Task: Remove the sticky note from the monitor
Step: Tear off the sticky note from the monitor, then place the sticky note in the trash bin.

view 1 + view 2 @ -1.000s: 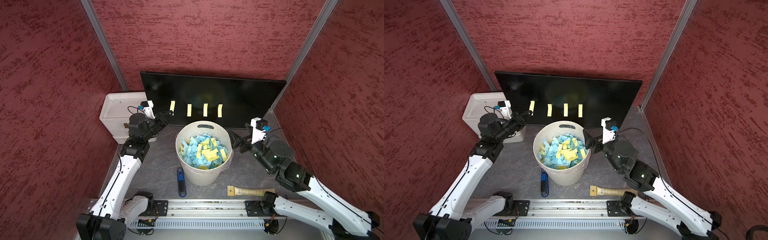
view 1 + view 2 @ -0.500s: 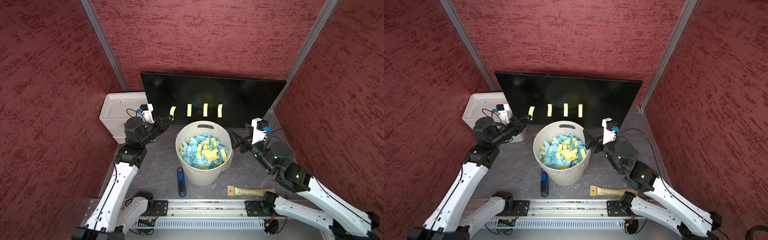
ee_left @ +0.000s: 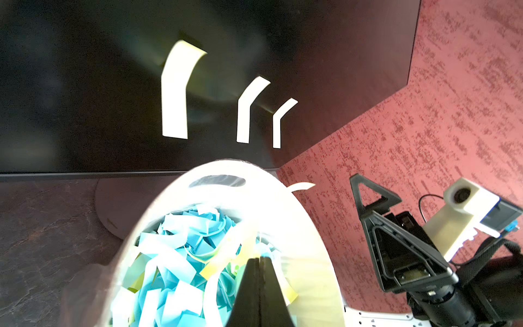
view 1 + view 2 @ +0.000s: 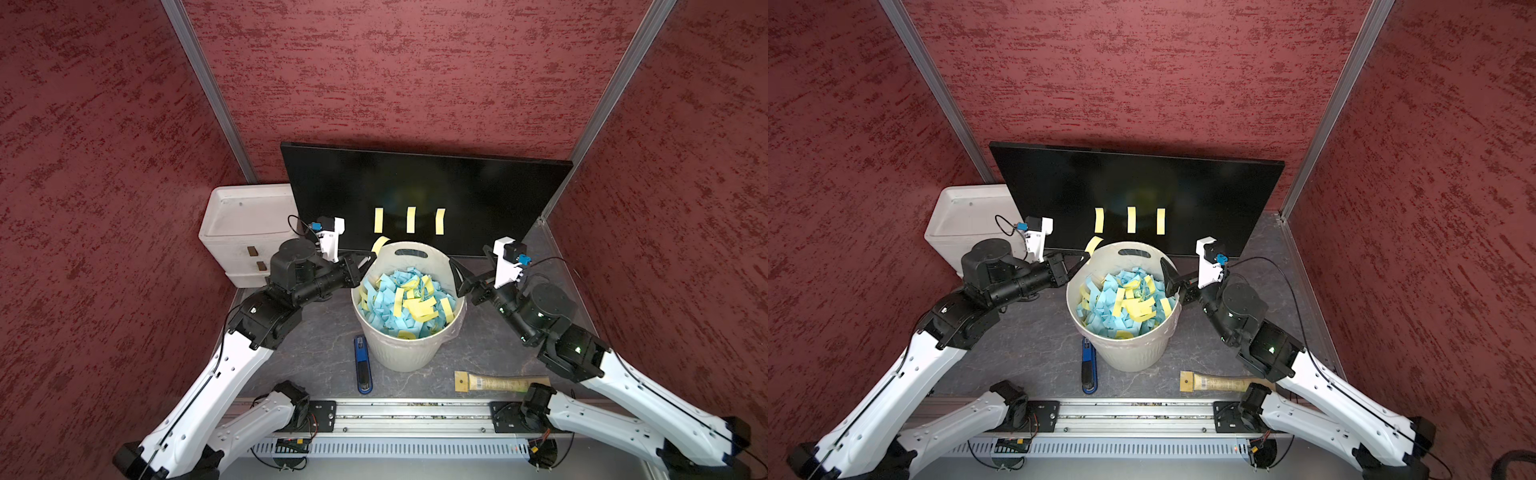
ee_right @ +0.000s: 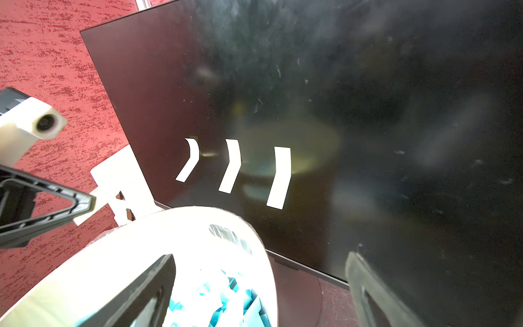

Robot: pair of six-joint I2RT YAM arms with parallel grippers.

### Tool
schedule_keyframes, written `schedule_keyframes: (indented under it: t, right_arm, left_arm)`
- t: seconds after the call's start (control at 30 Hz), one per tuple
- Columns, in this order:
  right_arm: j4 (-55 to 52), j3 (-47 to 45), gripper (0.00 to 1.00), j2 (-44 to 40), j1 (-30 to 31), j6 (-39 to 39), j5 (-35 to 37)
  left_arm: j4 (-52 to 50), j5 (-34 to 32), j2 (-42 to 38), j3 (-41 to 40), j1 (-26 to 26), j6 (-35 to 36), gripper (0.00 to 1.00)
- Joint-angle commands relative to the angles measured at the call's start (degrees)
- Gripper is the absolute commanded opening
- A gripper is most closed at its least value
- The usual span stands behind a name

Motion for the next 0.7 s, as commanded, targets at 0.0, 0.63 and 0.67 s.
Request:
schedule_keyframes:
  t: [0.0, 0.63, 0.67]
  right_arm:
    - [4.8, 0.0, 0.99, 1.3, 0.1, -1.8, -0.7]
    - [11.2, -2.3, 0.98, 4.5, -5.3, -0.3, -2.9]
    - [11.0, -2.5, 0.99, 4.3, -5.6, 0.0, -3.0]
  left_arm:
    - [-5.5, -11.5, 1.3, 2.5, -6.3, 4.4, 0.0]
    - [-18.7, -42.3, 18.3, 14.8, -21.5, 9.7, 0.01]
    - [-18.7, -42.5, 18.8, 14.8, -21.3, 9.9, 0.03]
